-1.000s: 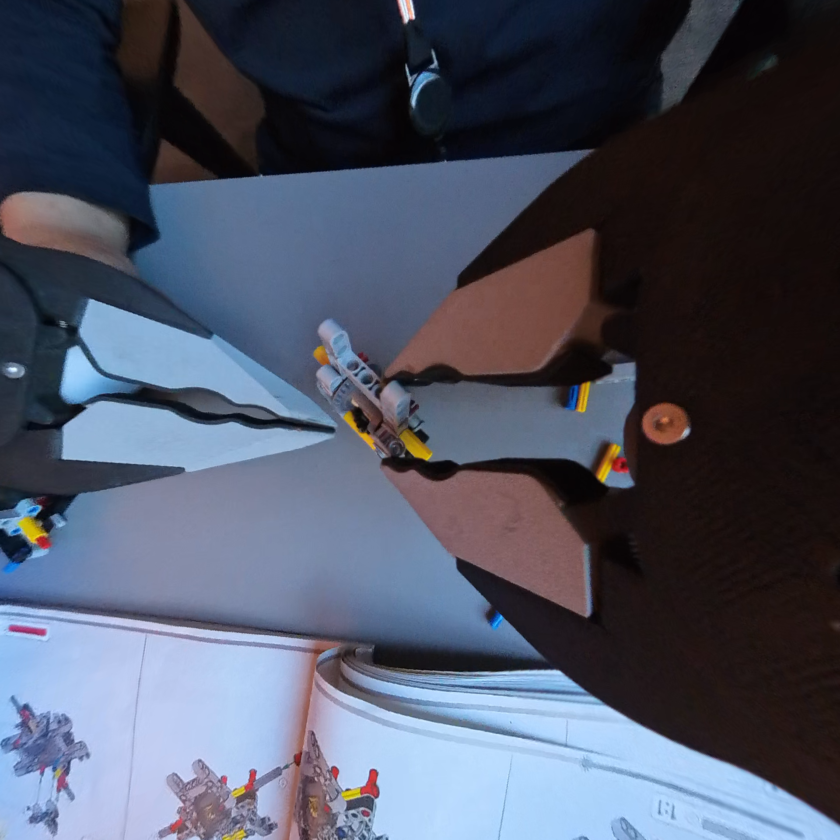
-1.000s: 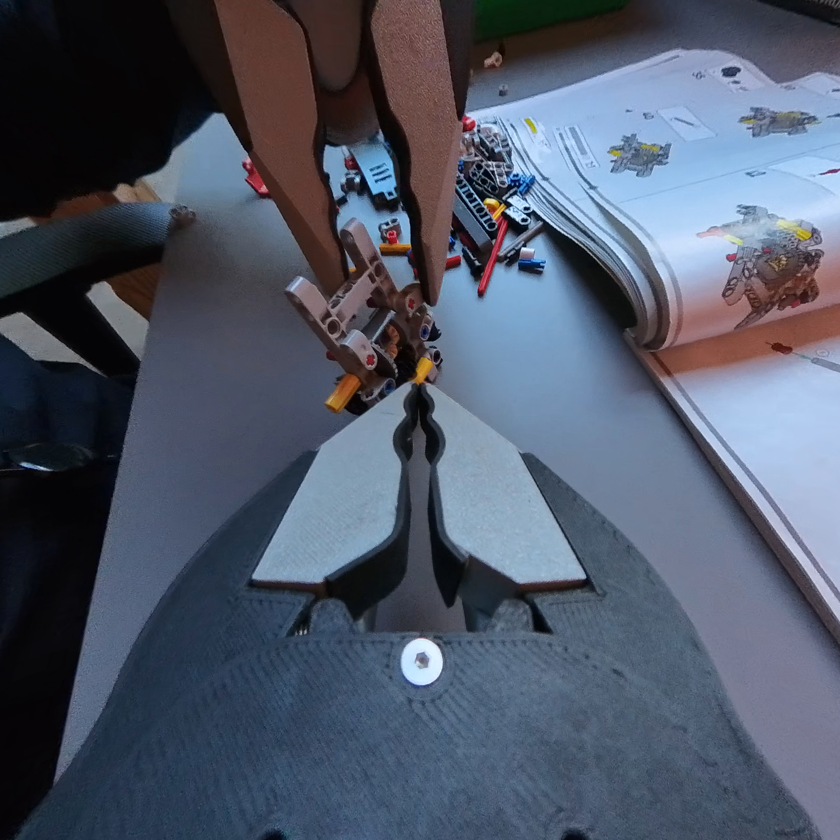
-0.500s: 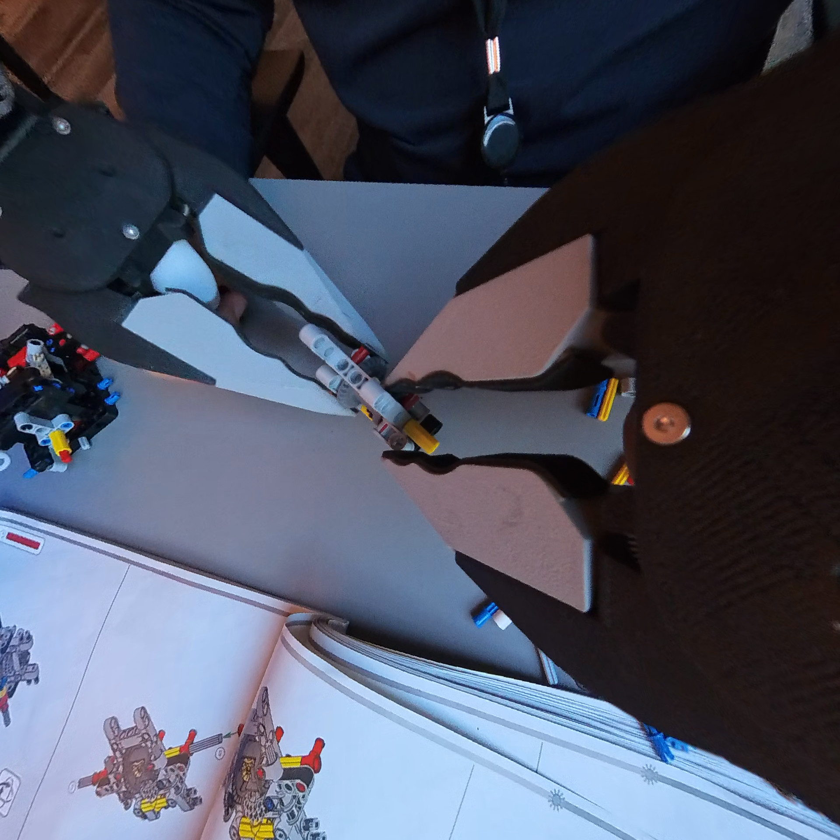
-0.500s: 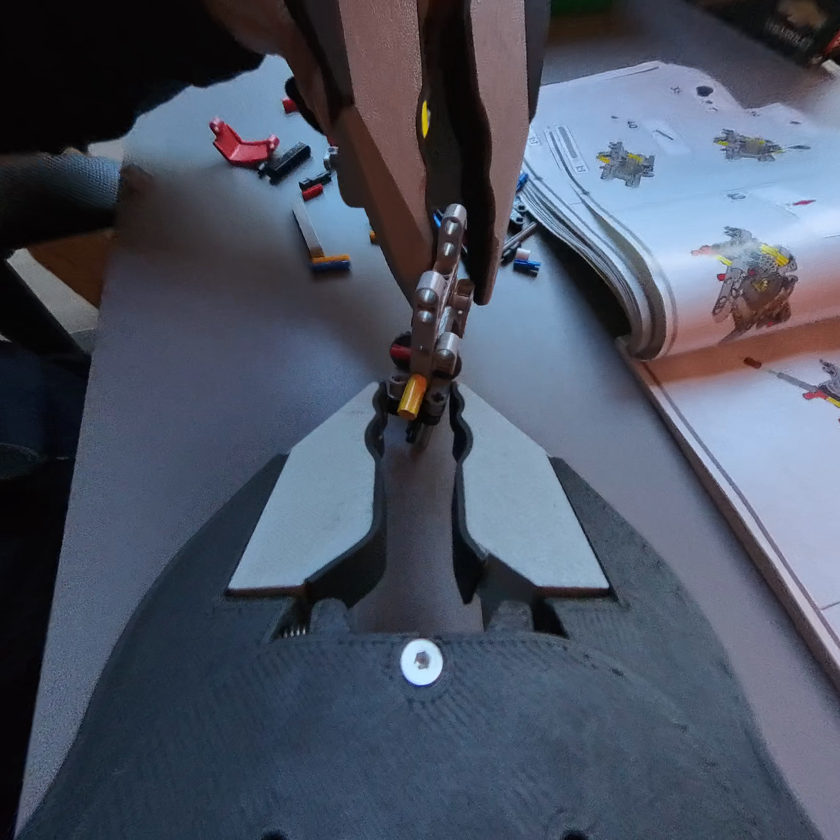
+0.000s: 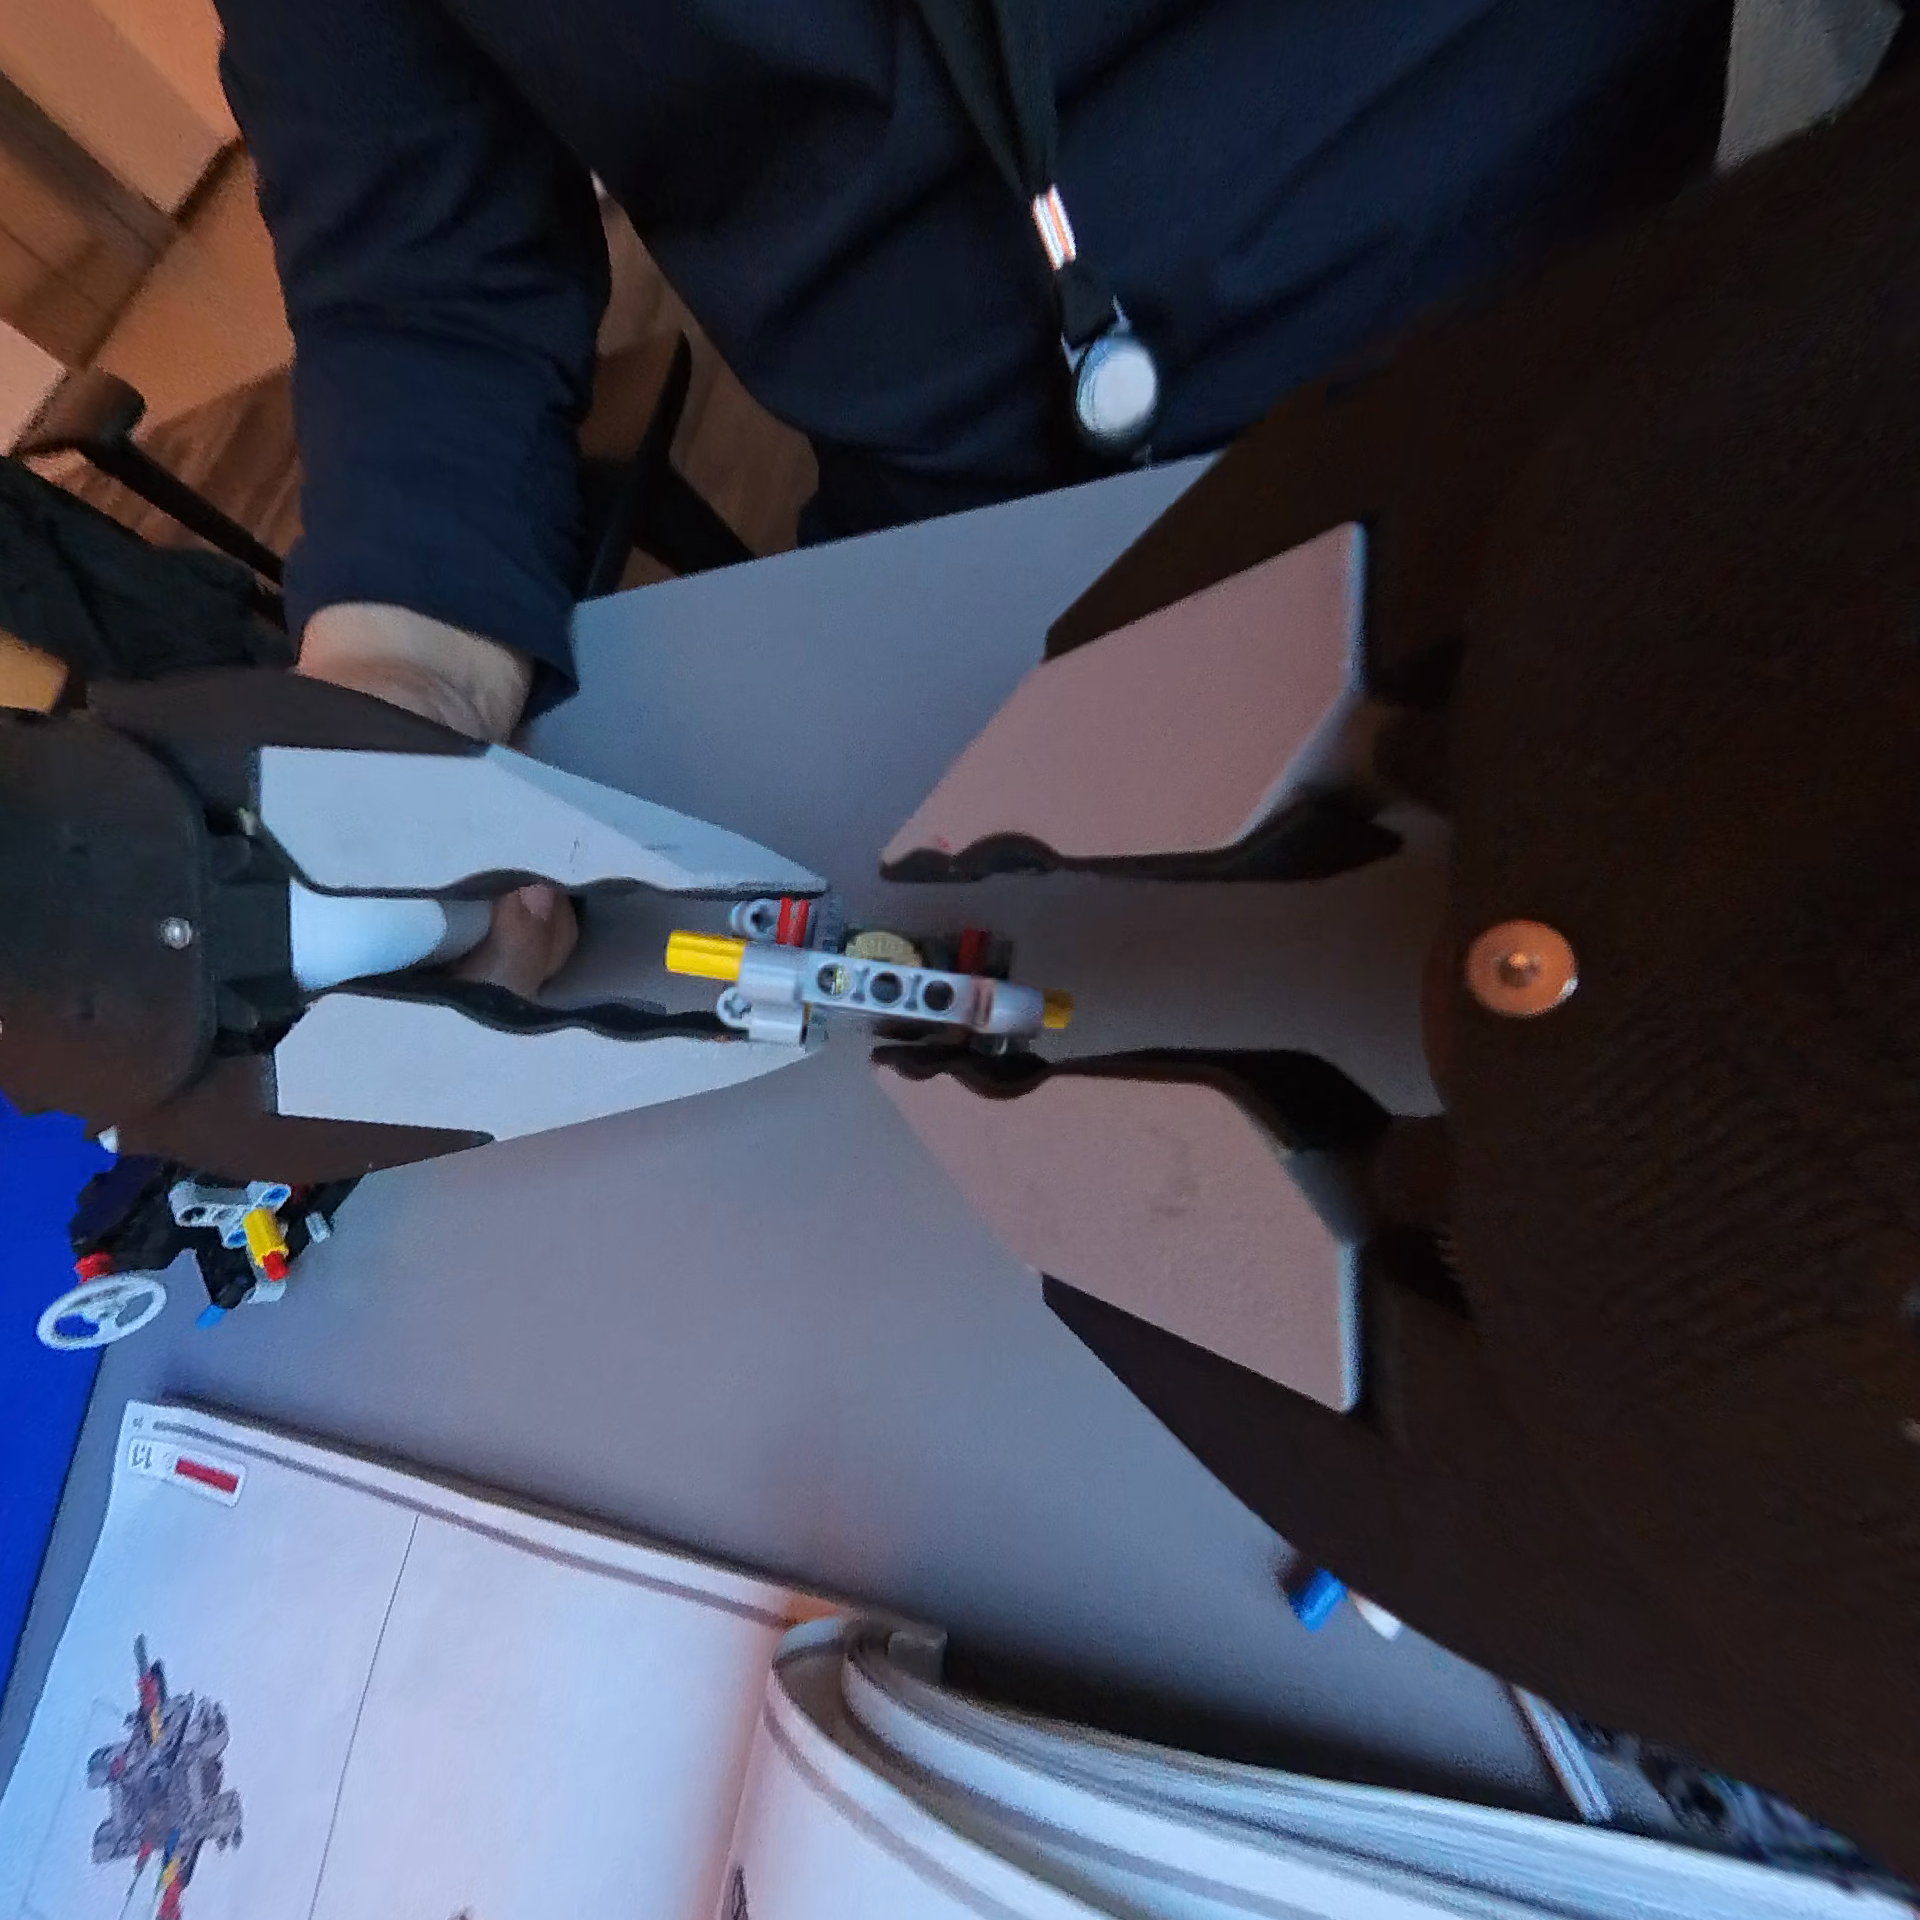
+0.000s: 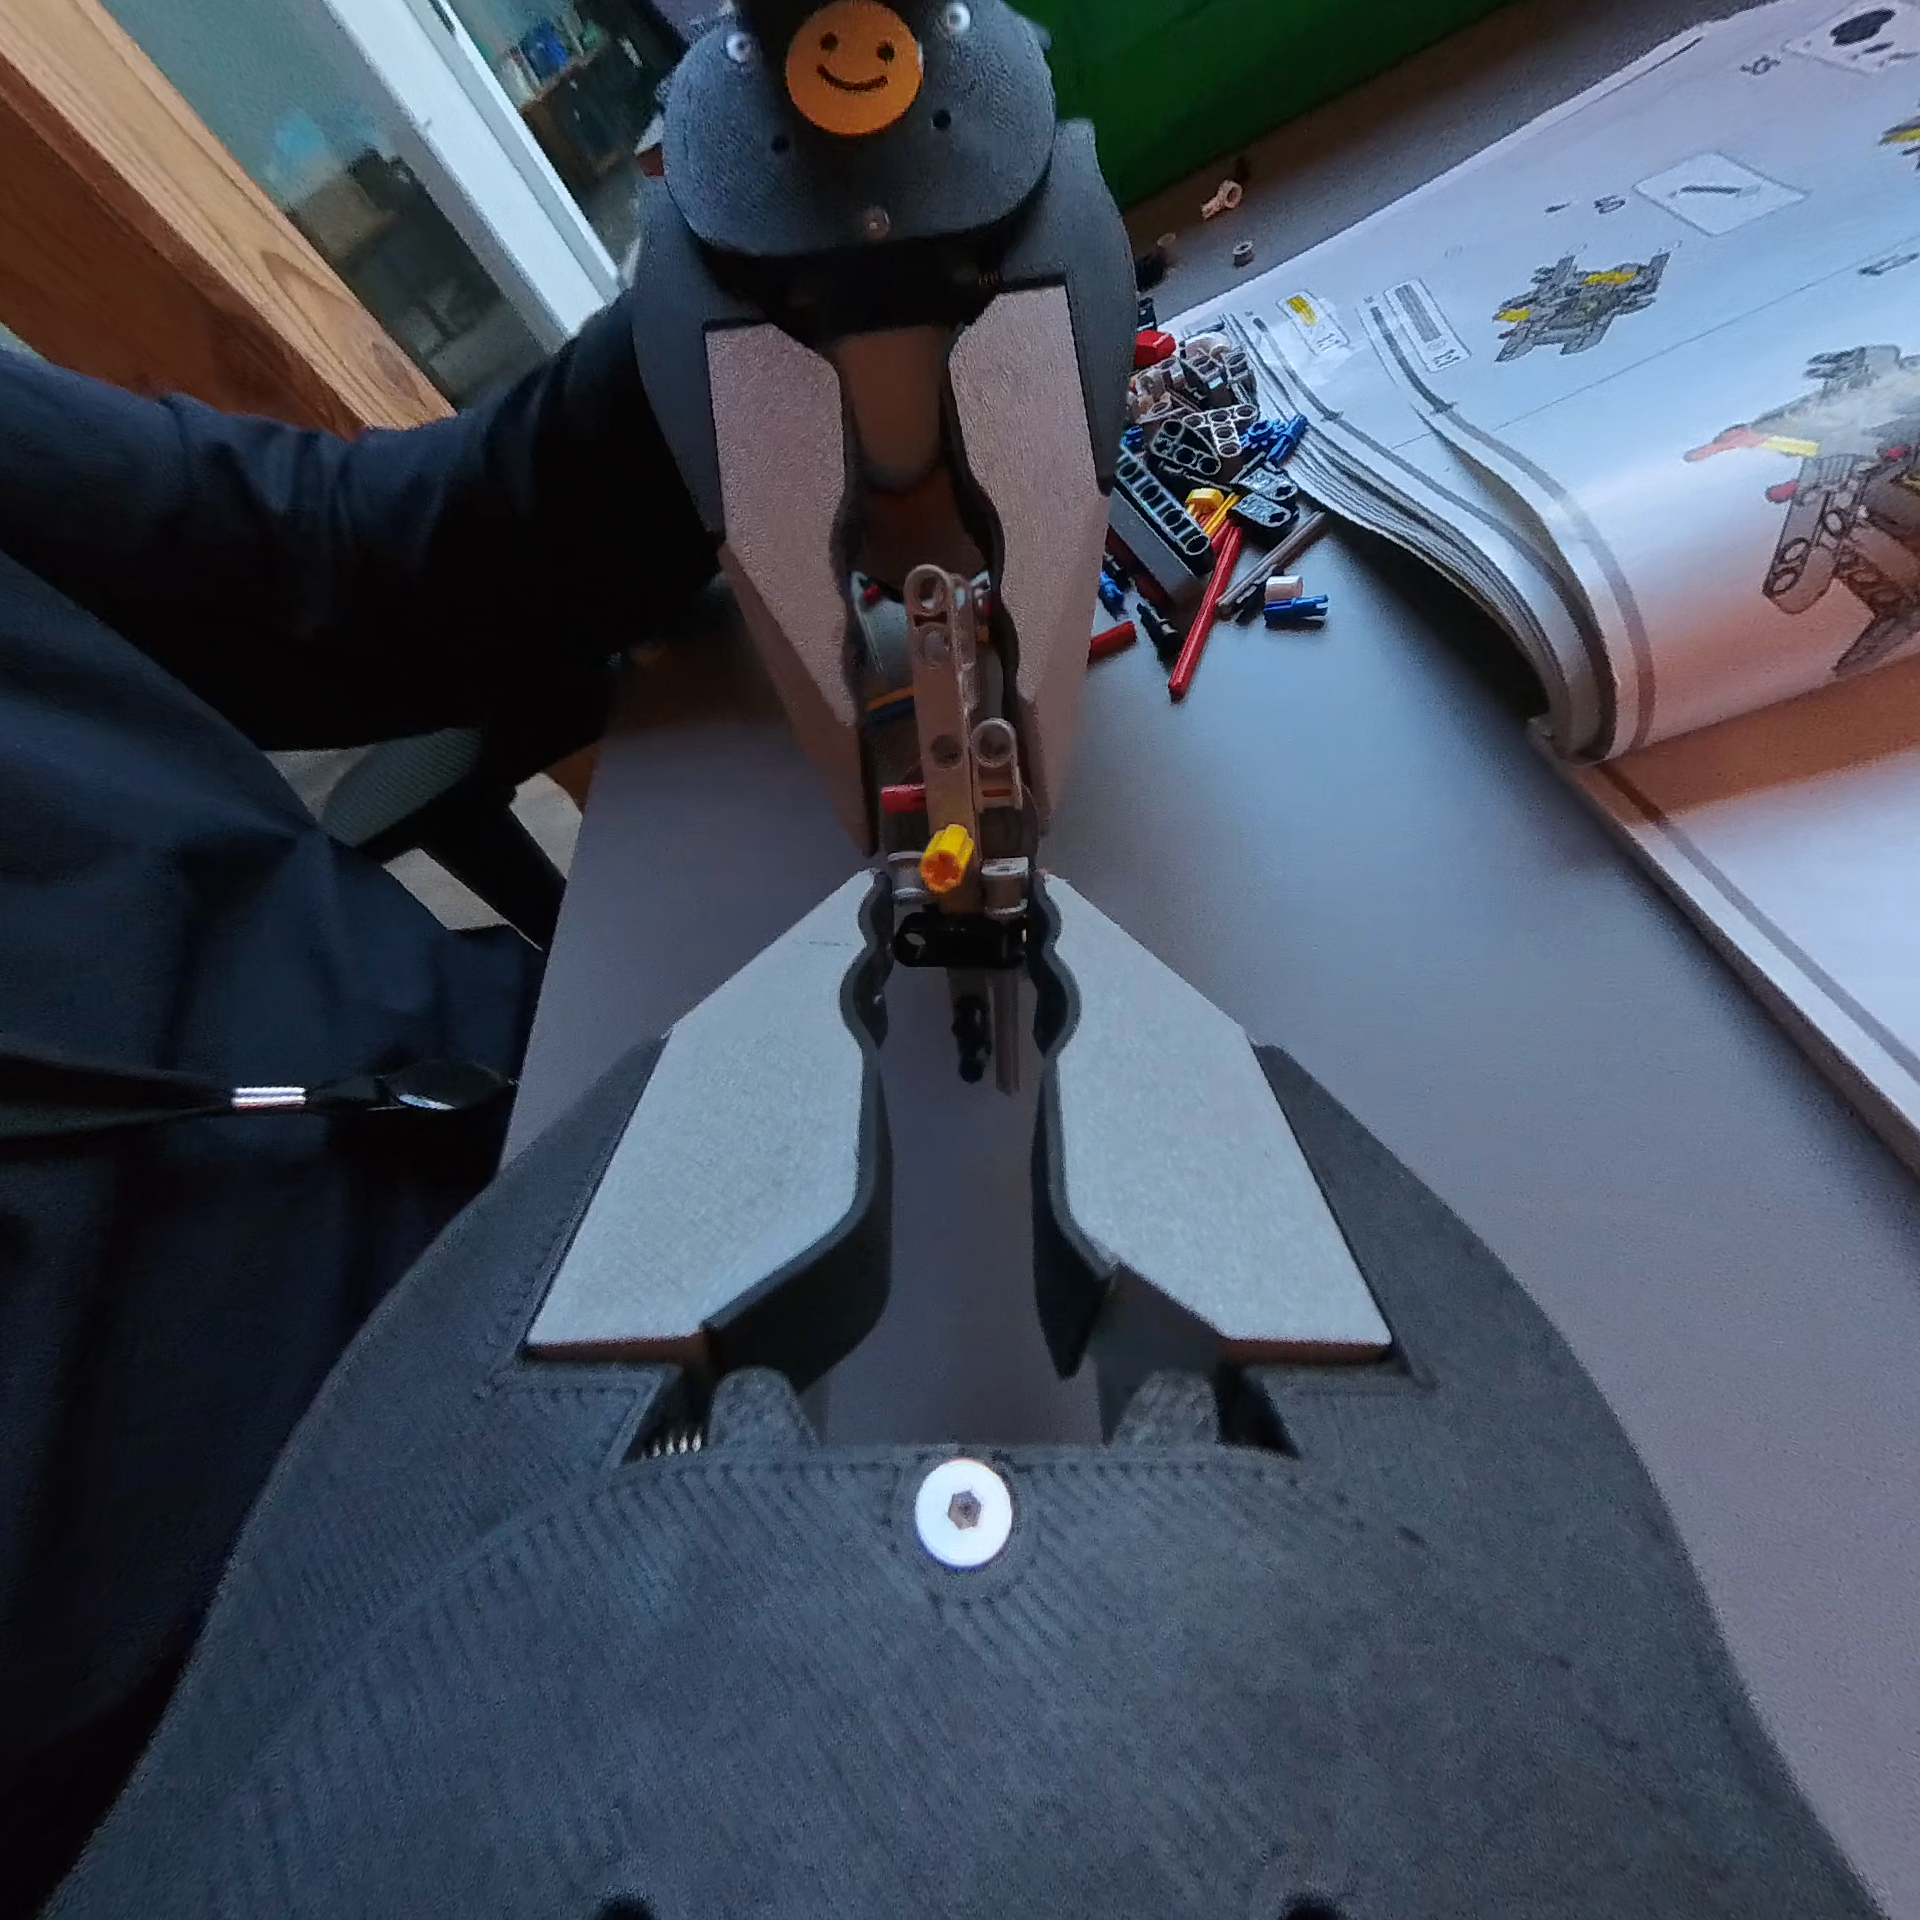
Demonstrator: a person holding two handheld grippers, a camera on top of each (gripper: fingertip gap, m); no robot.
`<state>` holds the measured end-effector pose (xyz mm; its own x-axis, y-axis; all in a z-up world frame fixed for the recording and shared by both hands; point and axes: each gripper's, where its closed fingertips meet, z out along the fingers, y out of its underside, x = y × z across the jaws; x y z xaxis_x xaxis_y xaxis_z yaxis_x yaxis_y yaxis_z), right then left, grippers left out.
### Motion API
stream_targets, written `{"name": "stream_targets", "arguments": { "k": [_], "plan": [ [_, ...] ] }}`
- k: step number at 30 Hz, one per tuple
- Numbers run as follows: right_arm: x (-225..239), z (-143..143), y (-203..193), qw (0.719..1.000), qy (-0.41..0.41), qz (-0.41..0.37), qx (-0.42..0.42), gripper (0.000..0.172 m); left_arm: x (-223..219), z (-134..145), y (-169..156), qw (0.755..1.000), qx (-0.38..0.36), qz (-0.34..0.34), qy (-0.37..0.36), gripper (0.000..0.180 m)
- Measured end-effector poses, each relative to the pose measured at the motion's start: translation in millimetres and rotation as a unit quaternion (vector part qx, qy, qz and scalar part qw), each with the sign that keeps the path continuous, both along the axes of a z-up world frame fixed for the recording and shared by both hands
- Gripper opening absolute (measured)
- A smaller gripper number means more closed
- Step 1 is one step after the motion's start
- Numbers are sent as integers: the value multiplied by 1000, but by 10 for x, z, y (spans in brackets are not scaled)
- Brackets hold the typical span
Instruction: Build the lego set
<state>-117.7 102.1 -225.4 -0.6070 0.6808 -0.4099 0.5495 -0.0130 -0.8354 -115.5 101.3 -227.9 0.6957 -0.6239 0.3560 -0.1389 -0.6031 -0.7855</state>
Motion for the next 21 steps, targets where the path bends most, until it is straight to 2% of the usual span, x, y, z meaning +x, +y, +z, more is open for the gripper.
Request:
{"name": "stream_targets", "arguments": {
  "k": [2, 4, 7, 9, 12, 15, 18, 21],
  "plan": [
    [4, 29, 12, 1000, -6, 1, -24, 23, 33, 7, -36, 1000, -16, -11, -24, 36],
    [10, 57, 14, 999, -7, 3, -42, 23, 38, 50, -31, 999, -1, -8, -36, 37],
    [-6, 95, 47, 998, -8, -6, -67, 23, 71, 121, -47, 998, 14, -12, -61, 55],
    [-7, 134, 61, 996, -8, -8, -91, 22, 55, 179, -48, 996, 17, -8, -82, 58],
    [6, 283, 104, 989, 10, -9, -150, 22, -107, 67, 10, 998, 8, 29, -49, 71],
    [17, 374, 133, 982, 21, -5, -186, 22, -29, 180, 8, 996, 30, 18, -81, 57],
    [5, 384, 95, 983, 26, -4, -183, 22, 68, 248, 59, 993, 39, 20, -108, 24],
    [-7, 372, 102, 986, 32, -13, -165, 22, 59, 262, 111, 989, 31, 38, -143, 24]
  ]
}}
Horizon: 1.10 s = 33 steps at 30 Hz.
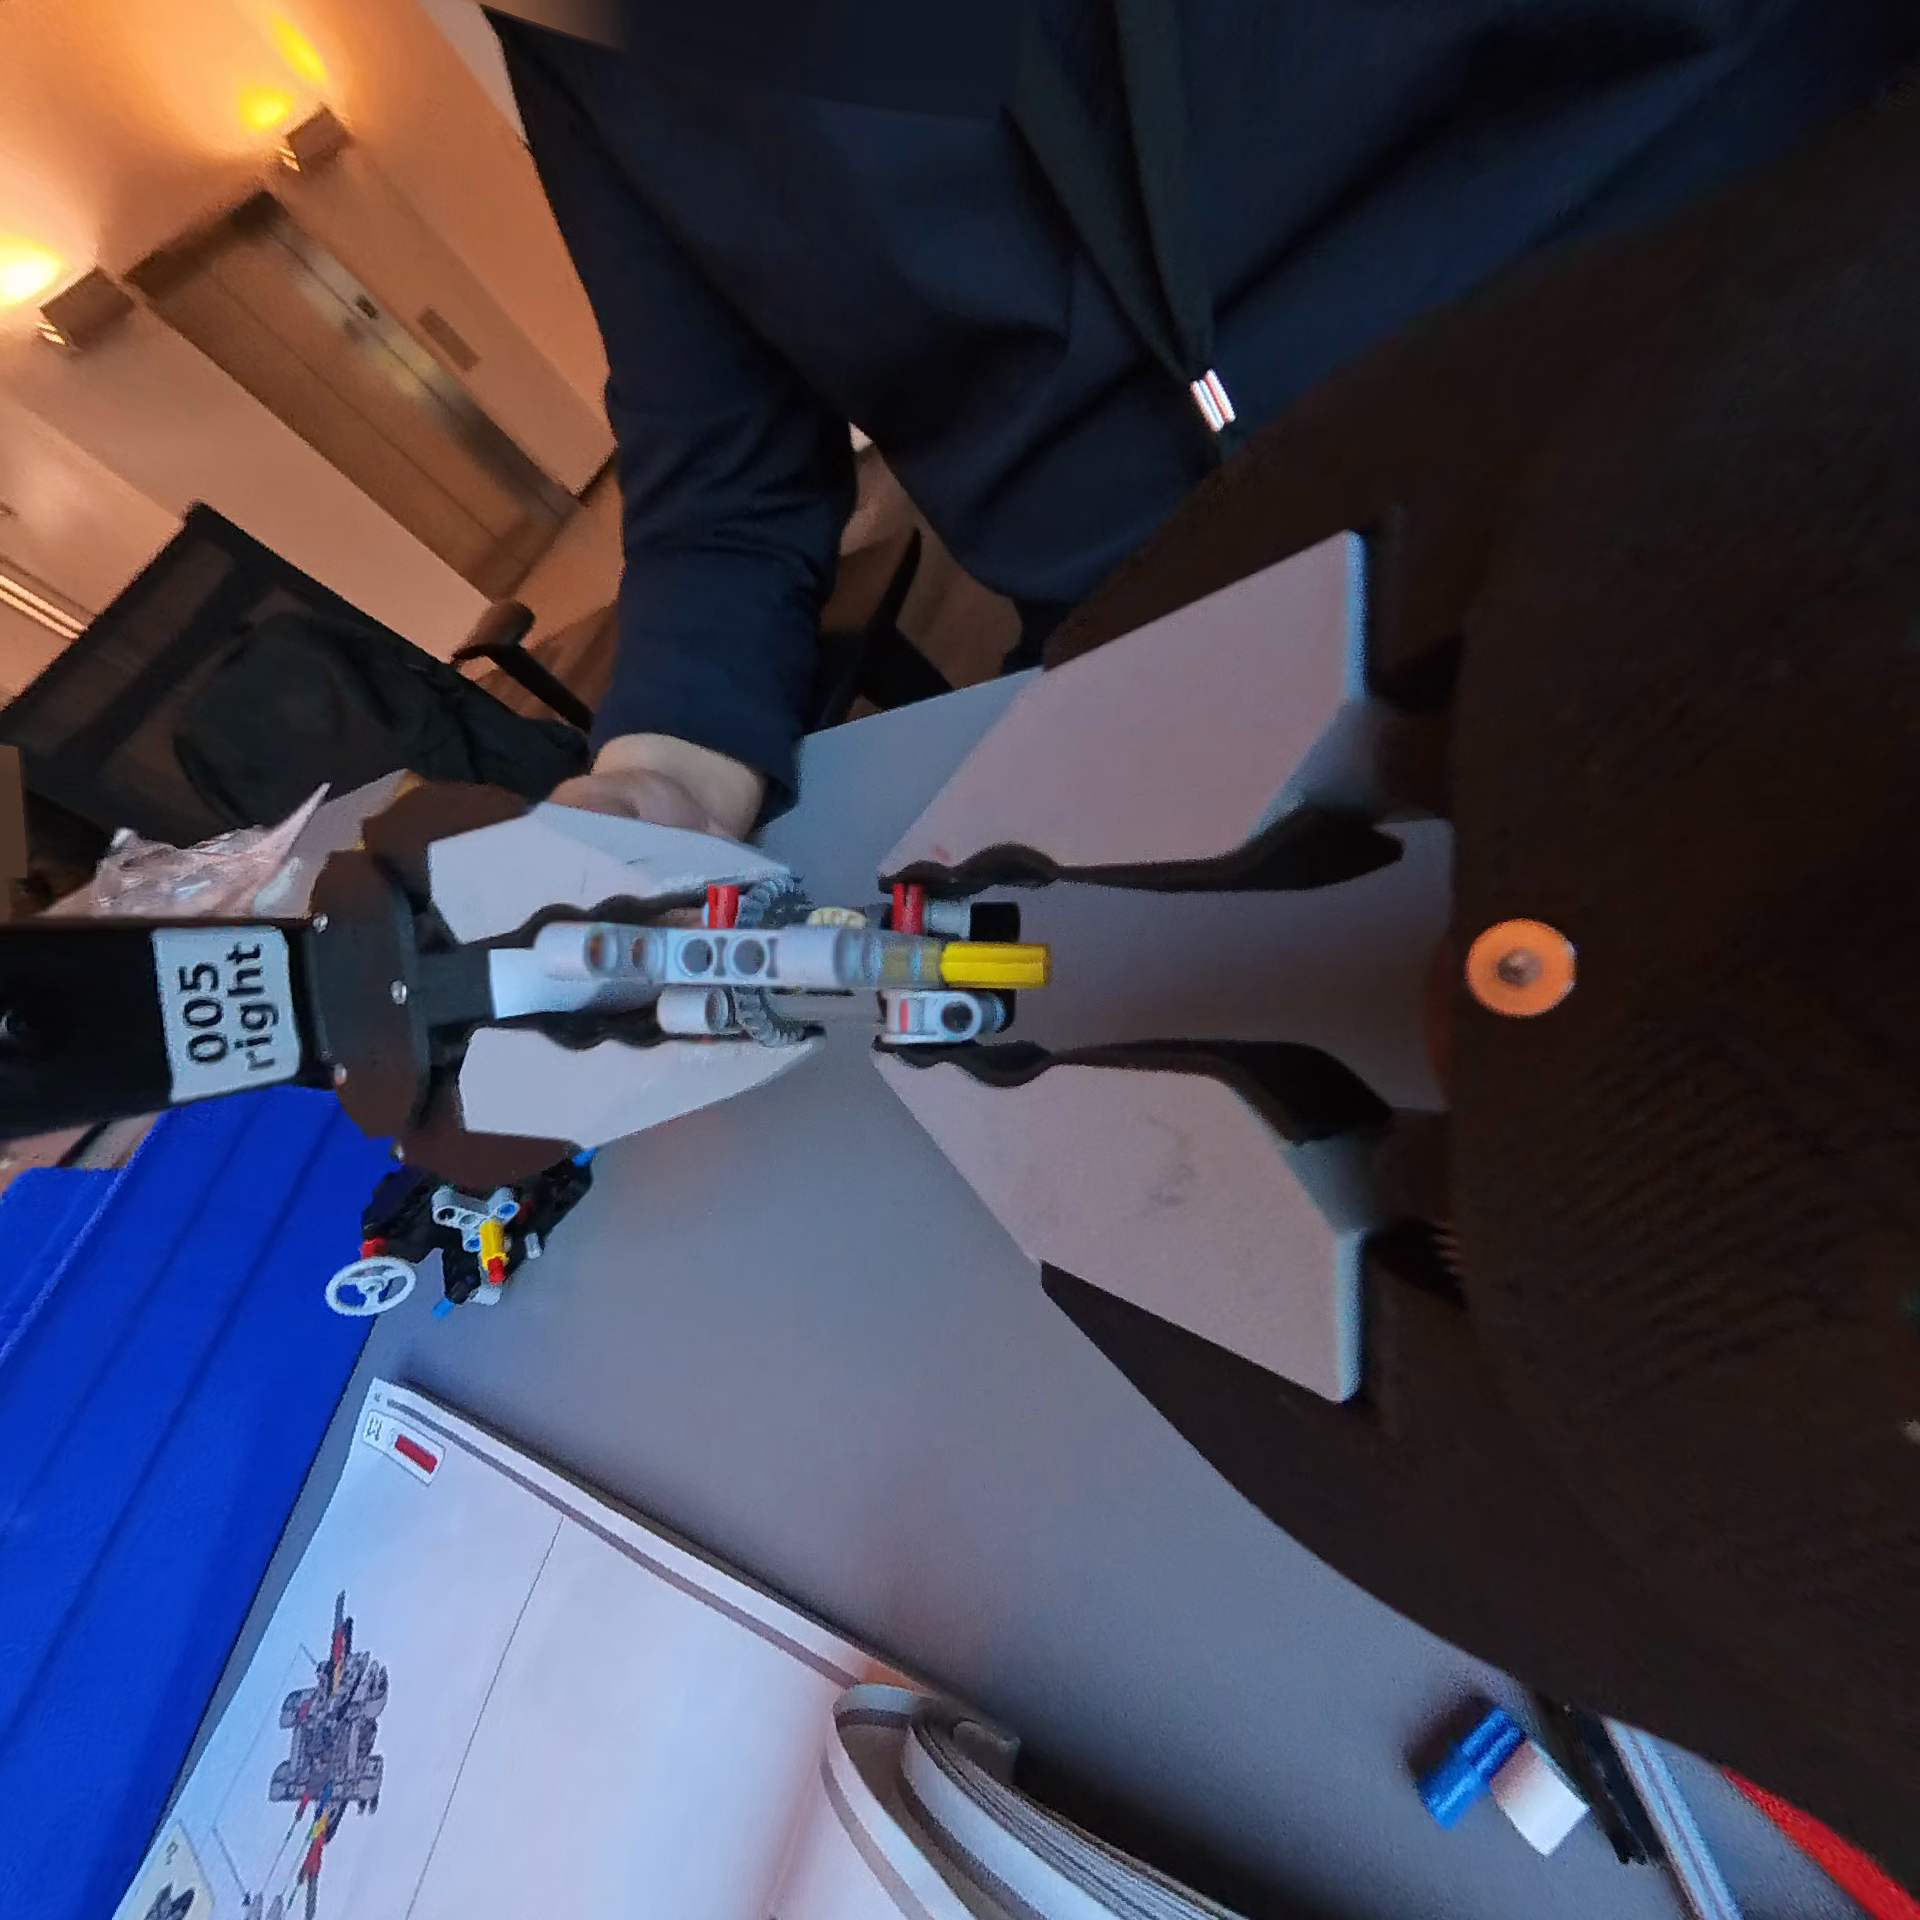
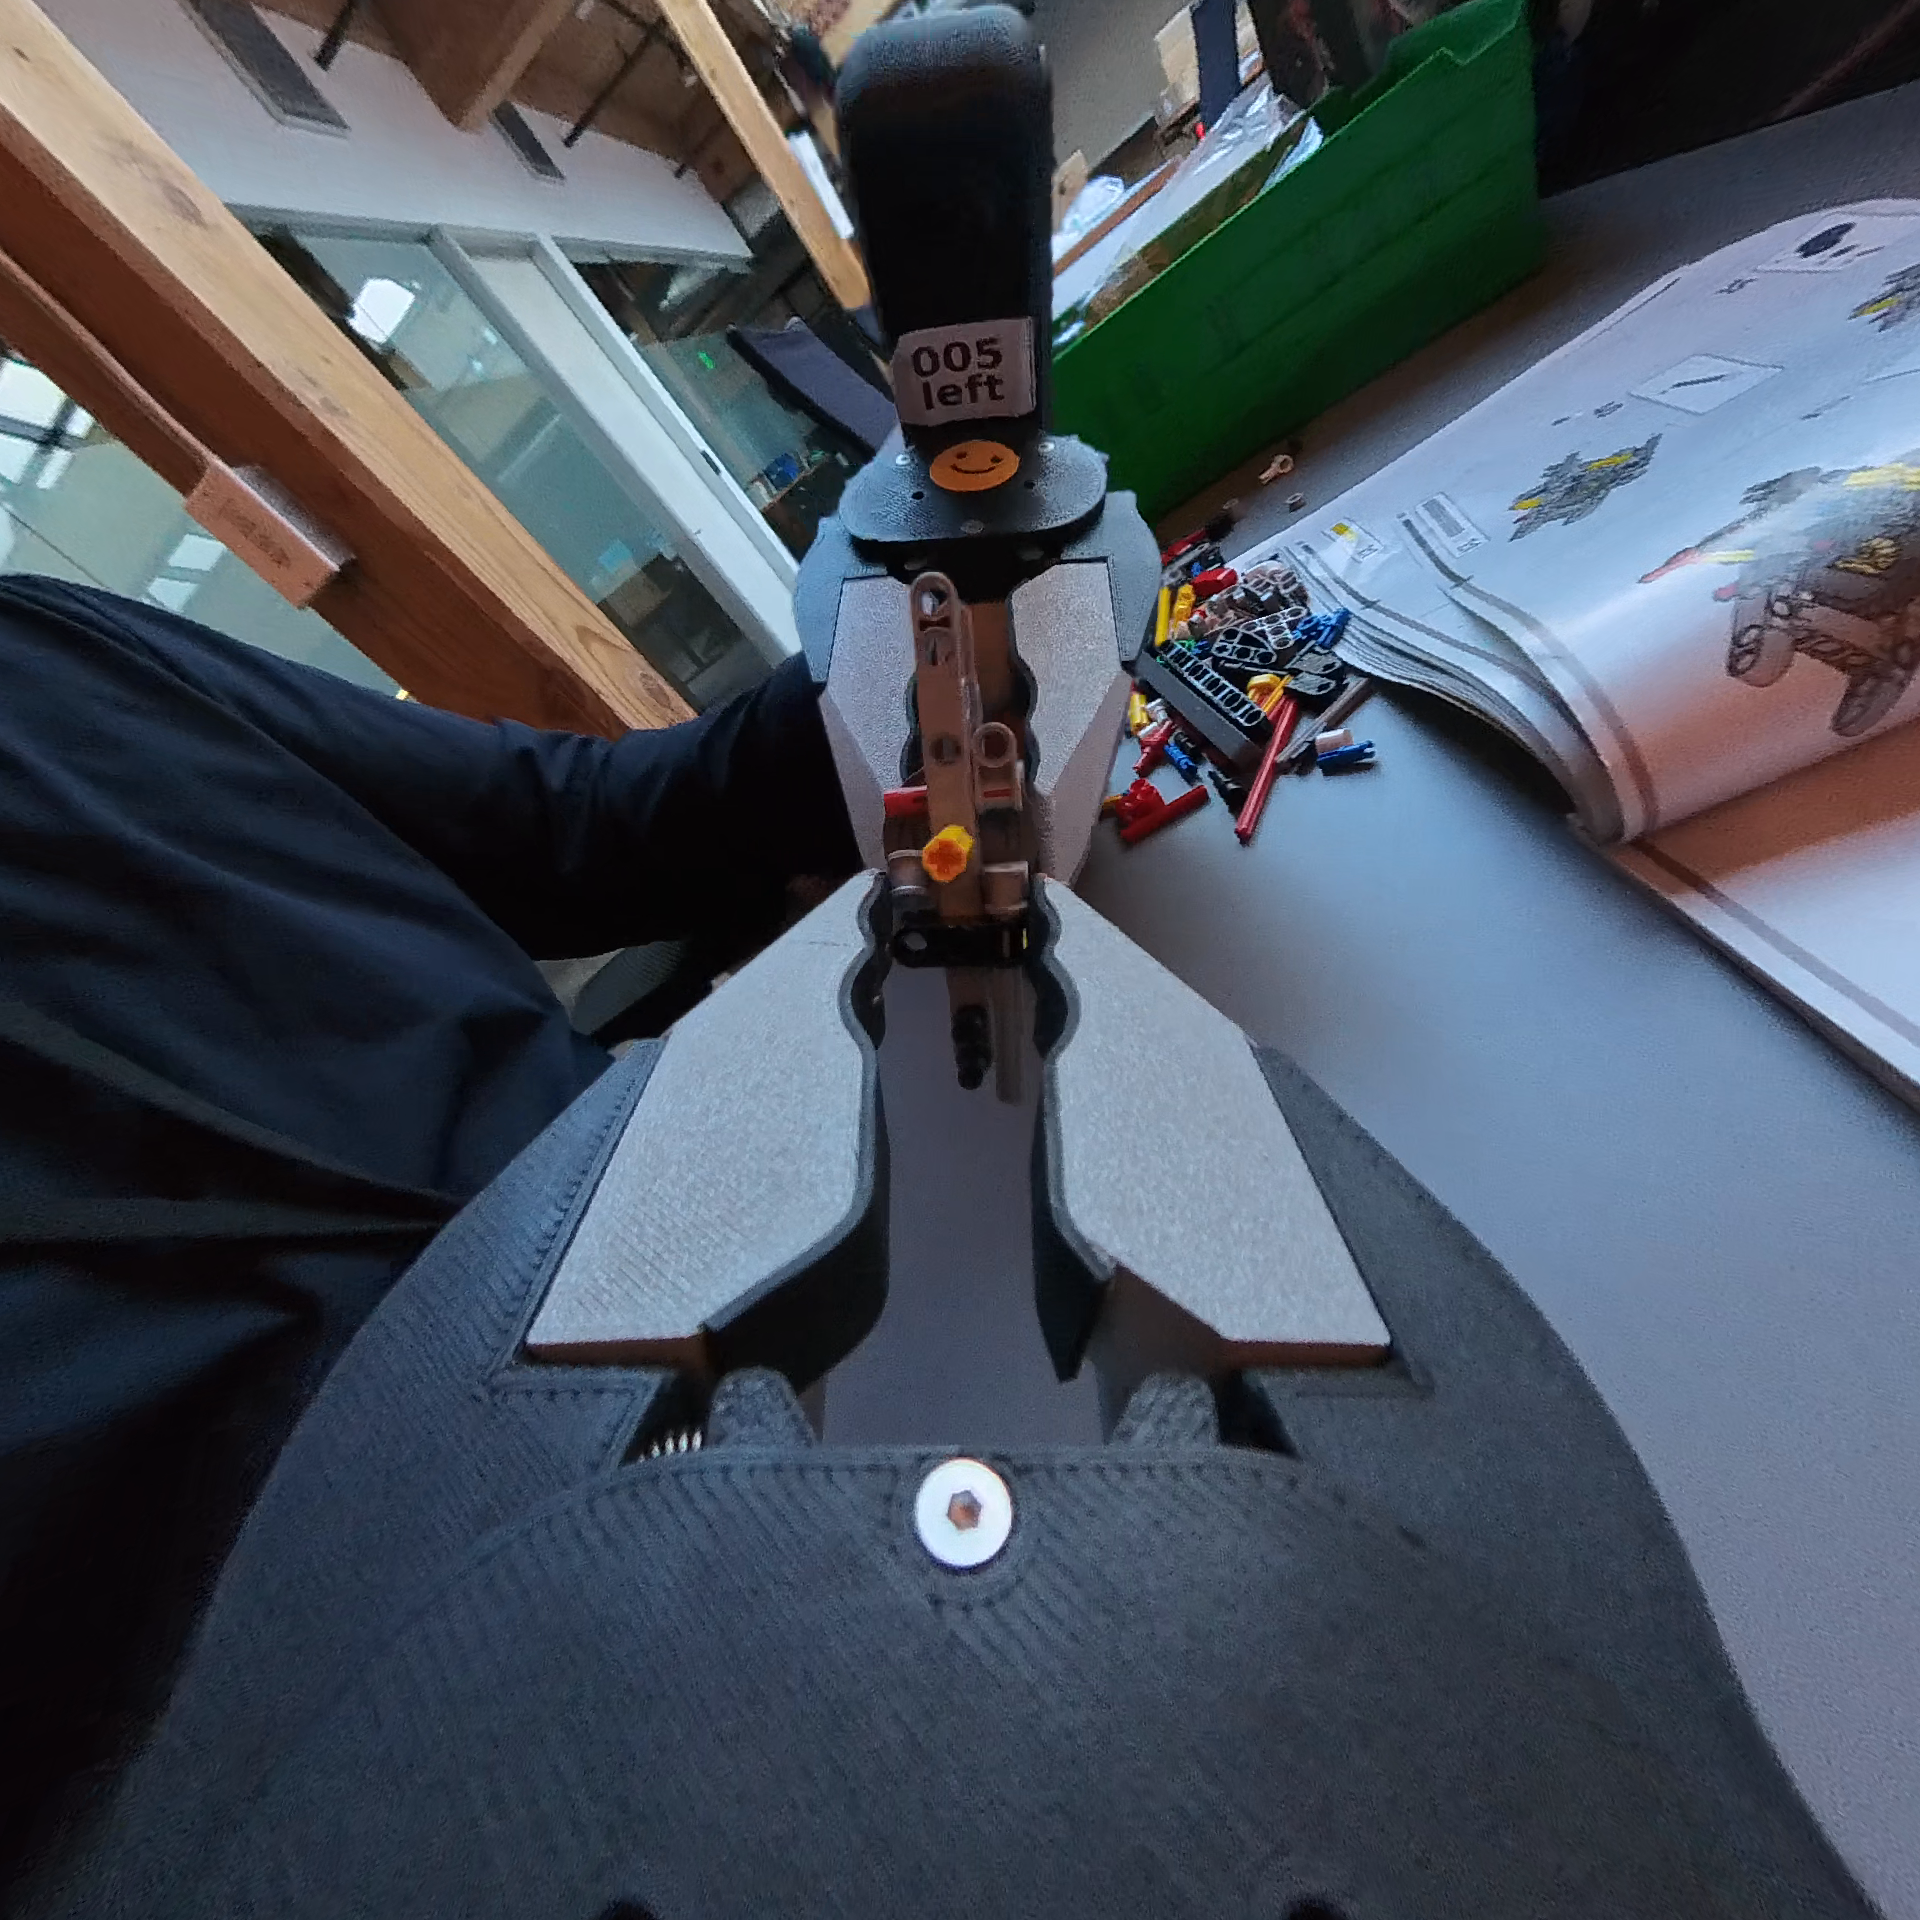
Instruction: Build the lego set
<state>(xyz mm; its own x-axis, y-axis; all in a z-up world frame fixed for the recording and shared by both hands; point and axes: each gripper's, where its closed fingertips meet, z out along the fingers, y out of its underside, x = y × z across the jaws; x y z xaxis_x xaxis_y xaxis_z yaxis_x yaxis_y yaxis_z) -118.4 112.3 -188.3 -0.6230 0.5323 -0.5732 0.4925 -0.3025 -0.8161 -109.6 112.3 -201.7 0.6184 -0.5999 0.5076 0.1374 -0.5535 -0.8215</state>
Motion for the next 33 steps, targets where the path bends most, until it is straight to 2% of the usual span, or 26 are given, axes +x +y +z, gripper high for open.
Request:
{"name": "stream_targets", "arguments": {
  "k": [3, 5, 7, 9, 12, 14, 15, 18, 21, 28, 33],
  "plan": [
    [29, 23, -10, 999, 23, -3, 34, 24, 15, 75, -14, 999, -17, -1, -43, 24],
    [111, 107, 19, 995, 67, -6, 75, 40, -5, 177, -22, 994, -30, 3, -105, 24],
    [217, 156, 75, 979, 128, -23, 159, 48, -59, 247, -42, 983, -49, 4, -175, 24],
    [313, 152, 86, 940, 183, -45, 285, 49, -55, 234, -115, 972, -72, -18, -222, 24],
    [358, 56, 112, 844, 226, -90, 477, 60, 21, 191, -245, 958, -105, -55, -260, 24],
    [394, 26, 30, 794, 259, -102, 540, 57, 104, 220, -360, 953, -112, -89, -268, 24],
    [422, 24, -66, 785, 276, -98, 547, 55, 147, 188, -409, 955, -121, -100, -254, 24],
    [478, -11, -341, 769, 303, -70, 558, 52, 267, 151, -522, 958, -127, -126, -222, 24],
    [471, -31, -449, 762, 316, -71, 561, 61, 346, 185, -612, 955, -119, -154, -224, 24],
    [551, 48, -572, 781, 345, -60, 517, 56, 426, 104, -675, 955, -131, -176, -200, 24],
    [586, 31, -629, 774, 365, -47, 515, 52, 443, 112, -720, 945, -140, -203, -215, 24]
  ]
}}
